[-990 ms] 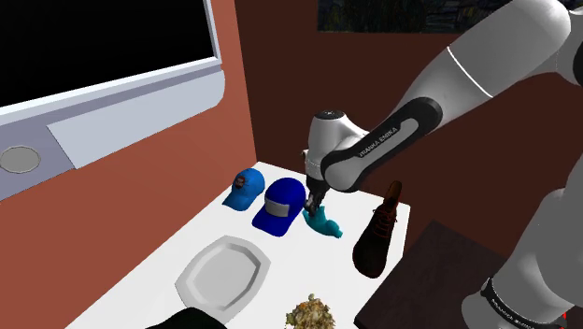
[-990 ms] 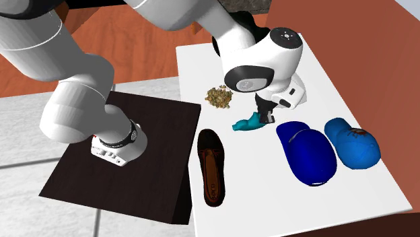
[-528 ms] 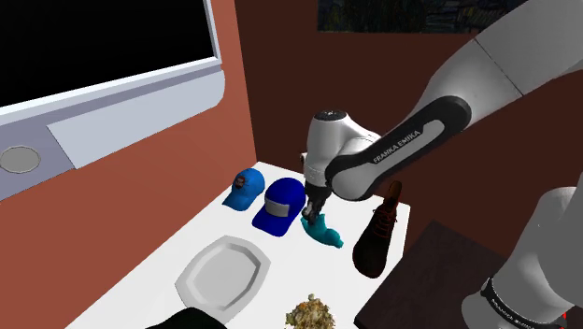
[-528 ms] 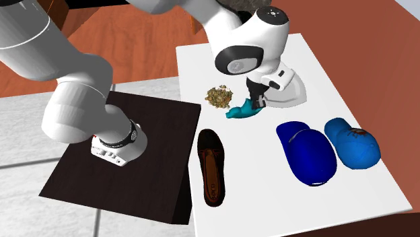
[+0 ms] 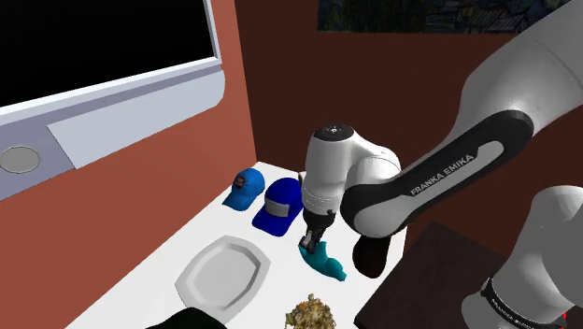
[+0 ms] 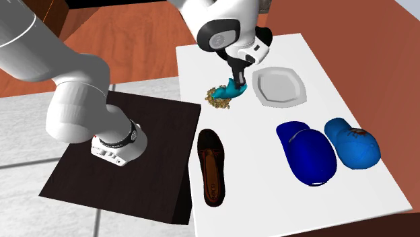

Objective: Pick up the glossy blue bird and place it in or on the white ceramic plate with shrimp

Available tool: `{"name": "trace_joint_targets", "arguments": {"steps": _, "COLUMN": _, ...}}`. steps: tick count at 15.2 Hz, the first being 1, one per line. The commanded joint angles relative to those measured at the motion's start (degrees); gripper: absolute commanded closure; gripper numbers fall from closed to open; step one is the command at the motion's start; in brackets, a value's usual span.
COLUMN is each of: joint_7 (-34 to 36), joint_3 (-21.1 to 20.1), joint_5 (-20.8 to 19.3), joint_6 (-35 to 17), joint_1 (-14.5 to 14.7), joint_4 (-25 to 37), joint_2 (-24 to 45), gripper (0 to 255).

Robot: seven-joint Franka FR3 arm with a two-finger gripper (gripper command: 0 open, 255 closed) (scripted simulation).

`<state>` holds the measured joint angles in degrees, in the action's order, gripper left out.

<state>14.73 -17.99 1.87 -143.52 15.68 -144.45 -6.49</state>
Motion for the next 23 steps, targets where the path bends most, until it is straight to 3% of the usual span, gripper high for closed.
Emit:
{"name": "trace_joint_targets", "arguments": {"steps": 1, "joint_7": 2.86, "joint_3": -1.73, "joint_5": 0.61, "joint_6": 0.84, "joint_1": 1.51, "joint_4": -0.7, "joint_2": -1.61, "gripper": 255}}
{"name": "trace_joint_targets", "arguments": {"steps": 7, "joint_7": 12.2, "joint_3": -7.51, "joint_5": 1.58, "joint_6": 2.89, "joint_1": 5.84, "joint_4": -0.38, "joint_2": -3.51, "gripper": 255}}
{"name": "trace_joint_targets", "arguments": {"steps": 16, "joint_7": 15.63, "joint_3": -8.45, "joint_5": -2.84, "joint_6": -5.02, "joint_1": 4.77, "joint_4": -2.42, "joint_2": 2.9, "gripper": 255}}
{"name": "trace_joint_targets", "arguments": {"steps": 23, "joint_7": 20.2, "joint_3": -8.23, "joint_5": -8.95, "joint_6": -10.89, "joint_1": 4.19, "joint_4": -3.13, "joint_2": 8.81, "gripper": 255}}
